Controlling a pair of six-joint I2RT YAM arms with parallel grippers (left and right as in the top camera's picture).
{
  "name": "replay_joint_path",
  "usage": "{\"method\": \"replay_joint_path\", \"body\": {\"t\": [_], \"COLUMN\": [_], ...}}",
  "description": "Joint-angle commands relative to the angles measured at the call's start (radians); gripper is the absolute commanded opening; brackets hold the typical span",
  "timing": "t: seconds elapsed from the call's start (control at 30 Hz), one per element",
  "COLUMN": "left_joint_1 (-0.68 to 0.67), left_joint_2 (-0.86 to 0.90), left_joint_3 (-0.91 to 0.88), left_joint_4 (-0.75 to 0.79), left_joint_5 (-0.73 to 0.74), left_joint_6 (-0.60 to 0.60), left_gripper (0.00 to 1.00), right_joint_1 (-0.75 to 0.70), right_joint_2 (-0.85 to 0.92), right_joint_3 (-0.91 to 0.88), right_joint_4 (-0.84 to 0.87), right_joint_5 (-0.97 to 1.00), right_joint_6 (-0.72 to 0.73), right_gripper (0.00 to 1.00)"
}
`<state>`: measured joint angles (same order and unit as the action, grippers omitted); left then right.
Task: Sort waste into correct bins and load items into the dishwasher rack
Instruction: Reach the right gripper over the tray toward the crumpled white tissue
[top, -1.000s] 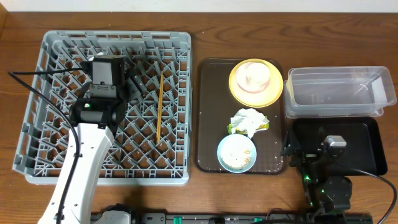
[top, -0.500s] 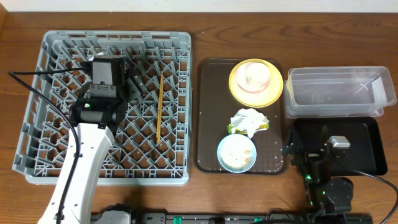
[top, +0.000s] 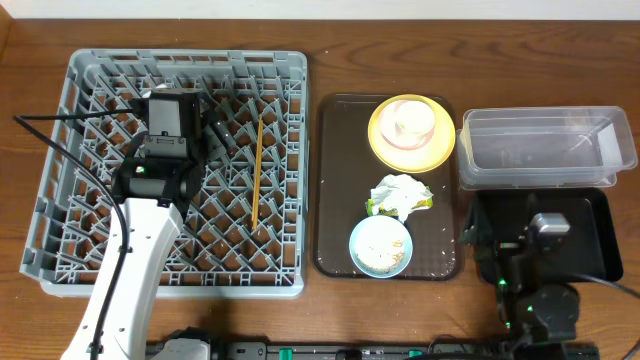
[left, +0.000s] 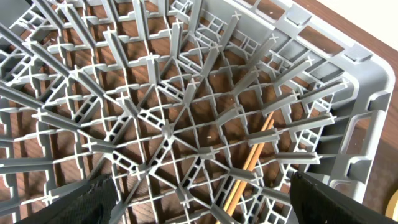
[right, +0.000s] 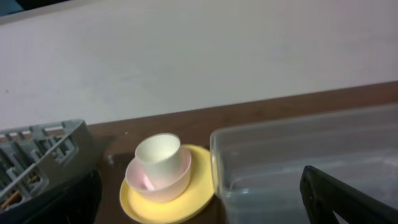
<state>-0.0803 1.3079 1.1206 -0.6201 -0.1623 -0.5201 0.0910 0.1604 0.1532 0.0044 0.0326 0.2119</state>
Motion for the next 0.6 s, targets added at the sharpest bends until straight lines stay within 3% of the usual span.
{"method": "replay_joint_path", "body": {"t": [0.0,0.2,0.47,0.57], "left_joint_1": [0.003,0.003,0.003,0.003], "left_joint_2": [-0.002,-0.002,-0.002,-0.002], "left_joint_3": [0.009,0.009,0.009,0.009], "left_joint_4": [0.000,0.000,0.000,0.000], "left_joint_5": [0.002,0.002,0.002,0.002], "left_joint_6": [0.002,0.002,0.002,0.002], "left_gripper": [0.90,0.90,0.91,0.91], "right_joint_1": [0.008,0.008,0.106,0.147], "right_joint_2": [0.165,0.607,1.153,1.281], "right_joint_3": [0.163,0.567,1.289,1.459], "right_joint_4": [0.000,-0.167,-0.834,-0.951], "right_joint_5": [0.028,-0.067,-0.143,-0.202], "right_joint_6": [-0.034,-0.075,-0.116,-0.112], "right_gripper": [0.99,0.99,0.99,0.99]}}
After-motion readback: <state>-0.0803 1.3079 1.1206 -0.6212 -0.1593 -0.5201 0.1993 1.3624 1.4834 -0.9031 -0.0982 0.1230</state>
